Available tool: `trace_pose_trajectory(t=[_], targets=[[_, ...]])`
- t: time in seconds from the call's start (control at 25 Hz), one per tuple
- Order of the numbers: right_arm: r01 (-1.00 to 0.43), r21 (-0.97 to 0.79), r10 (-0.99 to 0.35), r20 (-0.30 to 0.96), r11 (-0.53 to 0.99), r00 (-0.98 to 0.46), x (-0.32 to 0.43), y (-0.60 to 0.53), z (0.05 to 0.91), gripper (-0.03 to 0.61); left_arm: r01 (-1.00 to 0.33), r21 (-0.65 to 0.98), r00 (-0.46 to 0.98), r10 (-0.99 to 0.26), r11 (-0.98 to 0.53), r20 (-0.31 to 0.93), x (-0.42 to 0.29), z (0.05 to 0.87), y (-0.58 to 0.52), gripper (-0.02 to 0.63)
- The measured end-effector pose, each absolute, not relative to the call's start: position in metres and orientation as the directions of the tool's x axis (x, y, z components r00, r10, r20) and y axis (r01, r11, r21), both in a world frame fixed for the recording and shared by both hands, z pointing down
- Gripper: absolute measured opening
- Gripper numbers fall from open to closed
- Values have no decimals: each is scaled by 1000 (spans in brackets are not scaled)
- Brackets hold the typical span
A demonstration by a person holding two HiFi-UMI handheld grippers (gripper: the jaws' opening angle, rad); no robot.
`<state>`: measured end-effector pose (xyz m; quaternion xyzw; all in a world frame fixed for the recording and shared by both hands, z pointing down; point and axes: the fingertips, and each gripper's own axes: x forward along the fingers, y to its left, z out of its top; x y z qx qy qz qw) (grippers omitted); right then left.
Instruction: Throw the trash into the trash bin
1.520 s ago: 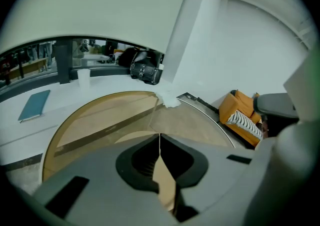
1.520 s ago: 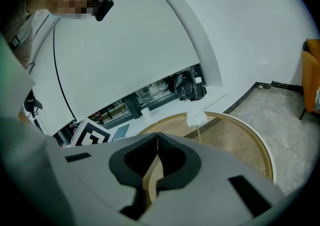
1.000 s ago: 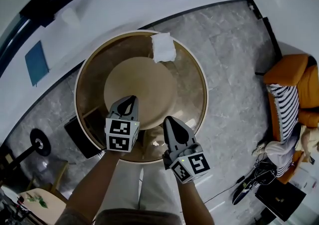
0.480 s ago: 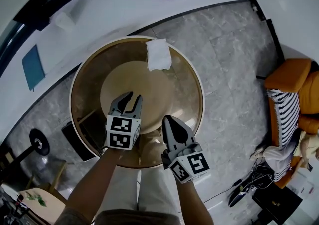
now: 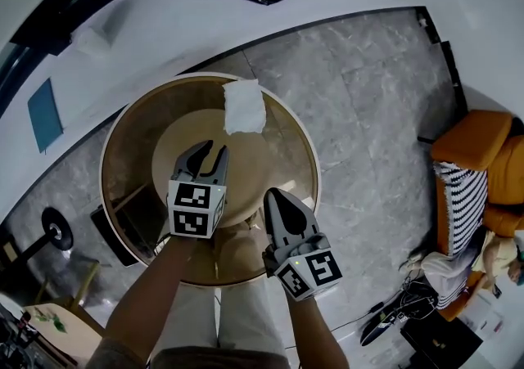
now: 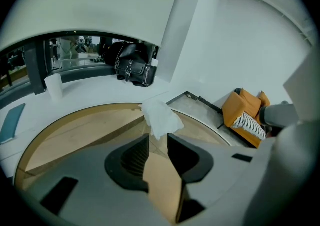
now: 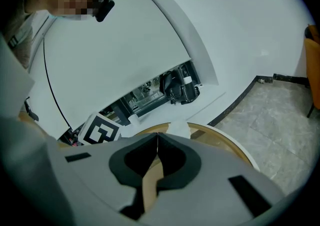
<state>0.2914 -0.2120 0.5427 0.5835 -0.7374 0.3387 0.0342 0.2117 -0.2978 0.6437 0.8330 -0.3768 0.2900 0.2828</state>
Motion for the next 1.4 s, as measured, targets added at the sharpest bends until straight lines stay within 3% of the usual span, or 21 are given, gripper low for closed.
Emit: trace_pose_trajectory(t=[0.96, 1.04, 1.4], targets=[[-863, -495, -800, 476, 100, -365, 313, -231, 572, 18, -840, 240, 487, -482, -487, 728, 249, 687, -337, 115], [-863, -496, -800, 476, 98, -365, 313, -232, 574, 18, -846, 210, 466, -487, -491, 739, 246, 688, -339, 33], [-862, -496, -799, 476, 102, -369, 314, -232, 575, 18, -844, 238, 477, -467, -481, 745, 240, 686, -332, 23]])
